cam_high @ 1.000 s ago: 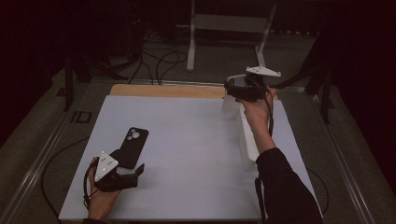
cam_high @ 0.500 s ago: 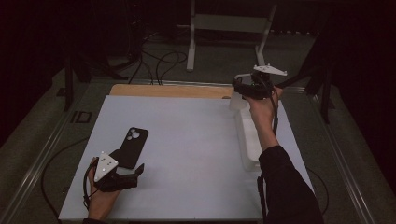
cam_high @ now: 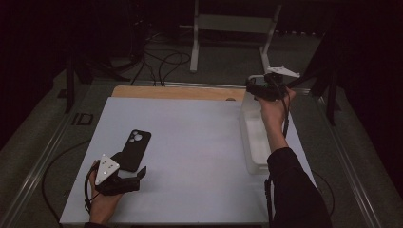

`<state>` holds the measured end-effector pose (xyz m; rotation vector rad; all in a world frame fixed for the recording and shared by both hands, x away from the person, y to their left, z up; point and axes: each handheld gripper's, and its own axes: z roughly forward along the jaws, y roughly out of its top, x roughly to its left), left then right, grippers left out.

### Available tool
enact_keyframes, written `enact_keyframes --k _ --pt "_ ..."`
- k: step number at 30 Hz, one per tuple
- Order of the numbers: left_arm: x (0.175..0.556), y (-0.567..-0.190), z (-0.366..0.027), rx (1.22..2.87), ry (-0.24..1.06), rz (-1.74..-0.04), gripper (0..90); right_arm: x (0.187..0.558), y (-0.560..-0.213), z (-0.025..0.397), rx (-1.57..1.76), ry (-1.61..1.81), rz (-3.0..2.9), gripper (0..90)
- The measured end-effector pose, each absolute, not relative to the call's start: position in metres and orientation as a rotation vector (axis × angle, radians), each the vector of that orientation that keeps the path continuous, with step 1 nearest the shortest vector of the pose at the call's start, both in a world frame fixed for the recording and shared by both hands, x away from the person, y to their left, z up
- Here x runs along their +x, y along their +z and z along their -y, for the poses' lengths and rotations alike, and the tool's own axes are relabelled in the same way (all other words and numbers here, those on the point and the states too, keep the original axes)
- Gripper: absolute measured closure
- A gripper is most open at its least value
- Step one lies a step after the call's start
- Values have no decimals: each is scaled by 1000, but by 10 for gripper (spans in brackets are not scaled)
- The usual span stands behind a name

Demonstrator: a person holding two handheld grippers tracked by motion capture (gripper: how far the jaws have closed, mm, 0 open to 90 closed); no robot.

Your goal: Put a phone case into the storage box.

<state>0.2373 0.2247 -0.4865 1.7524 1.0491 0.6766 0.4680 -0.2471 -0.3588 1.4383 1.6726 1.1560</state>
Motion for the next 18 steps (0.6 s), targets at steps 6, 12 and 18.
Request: enact_keyframes --k 6,12,18 --pt "237 -486 -225 1747 678 -1050 0 472 -363 253 1465 1128 -1656 163" --pt "237 -487 -225 1748 679 -1050 0 474 -369 253 1484 1087 -1645 163" --pt "237 -487 -225 1746 678 -1050 1 476 -376 253 1478 1055 -1651 163"
